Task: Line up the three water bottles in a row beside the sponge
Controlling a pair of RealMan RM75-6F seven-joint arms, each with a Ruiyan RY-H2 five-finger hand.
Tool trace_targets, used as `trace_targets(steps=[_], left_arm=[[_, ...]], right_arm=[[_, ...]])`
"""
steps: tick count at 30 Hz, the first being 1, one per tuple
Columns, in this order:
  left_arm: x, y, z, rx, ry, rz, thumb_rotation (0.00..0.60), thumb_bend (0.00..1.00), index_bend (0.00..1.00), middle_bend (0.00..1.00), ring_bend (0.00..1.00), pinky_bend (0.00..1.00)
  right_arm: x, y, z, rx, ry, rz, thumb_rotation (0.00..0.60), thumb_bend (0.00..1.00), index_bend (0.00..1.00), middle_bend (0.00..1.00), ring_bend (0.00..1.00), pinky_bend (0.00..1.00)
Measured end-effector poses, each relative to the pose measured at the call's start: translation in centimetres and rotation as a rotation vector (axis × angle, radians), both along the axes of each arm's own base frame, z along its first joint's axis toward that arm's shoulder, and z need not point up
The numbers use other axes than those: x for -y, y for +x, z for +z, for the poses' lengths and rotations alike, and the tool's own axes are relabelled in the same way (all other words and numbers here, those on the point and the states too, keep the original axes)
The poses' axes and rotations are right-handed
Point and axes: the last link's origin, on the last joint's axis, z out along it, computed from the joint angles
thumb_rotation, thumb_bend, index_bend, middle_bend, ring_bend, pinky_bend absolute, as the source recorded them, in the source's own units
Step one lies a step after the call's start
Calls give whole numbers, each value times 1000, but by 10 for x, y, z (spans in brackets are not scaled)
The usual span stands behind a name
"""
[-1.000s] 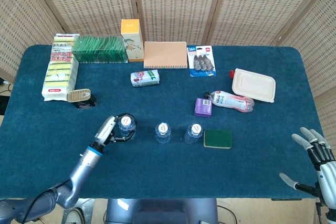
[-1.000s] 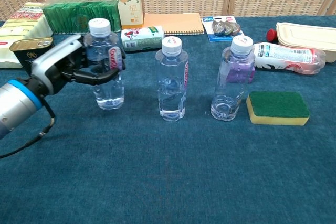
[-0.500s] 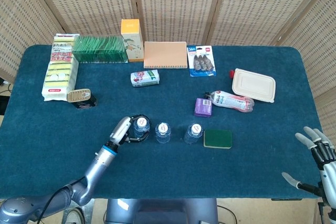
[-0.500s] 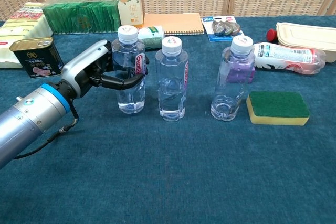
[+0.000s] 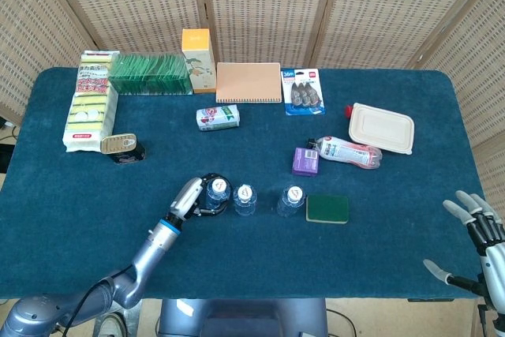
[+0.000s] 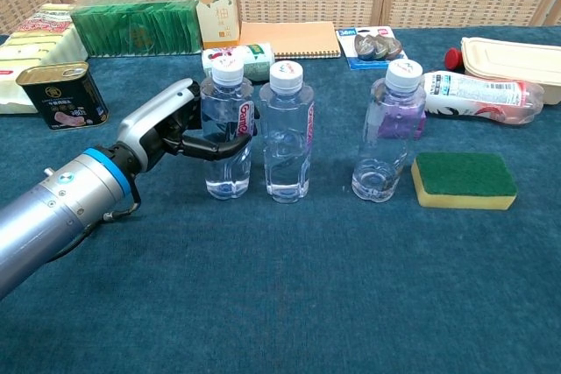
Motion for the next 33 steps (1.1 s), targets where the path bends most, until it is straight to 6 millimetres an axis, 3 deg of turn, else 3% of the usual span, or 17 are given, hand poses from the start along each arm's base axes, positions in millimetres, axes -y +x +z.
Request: trace_targets(steps=[4, 9, 24, 33], left_arm=[[0, -2, -1, -26, -9, -5, 600, 481, 414, 220, 89, 319], [0, -3, 0, -40, -10, -16, 600, 480, 306, 163, 63, 307], [8, -32, 17, -67, 38, 17, 600, 476, 212, 75, 29, 290], [7, -38, 19, -97, -24, 21, 600, 395, 39, 0, 0, 254]], right_arm=[[0, 0, 0, 0, -1, 1, 600, 0, 156, 83, 21, 0], [-1, 1, 1, 1, -3, 3, 600, 0, 156, 84, 22, 0], [-3, 2, 2, 4, -5, 12, 600, 0, 155, 84, 22, 0], [-4, 4, 1, 0, -4, 15, 600, 0, 155, 85, 22, 0]])
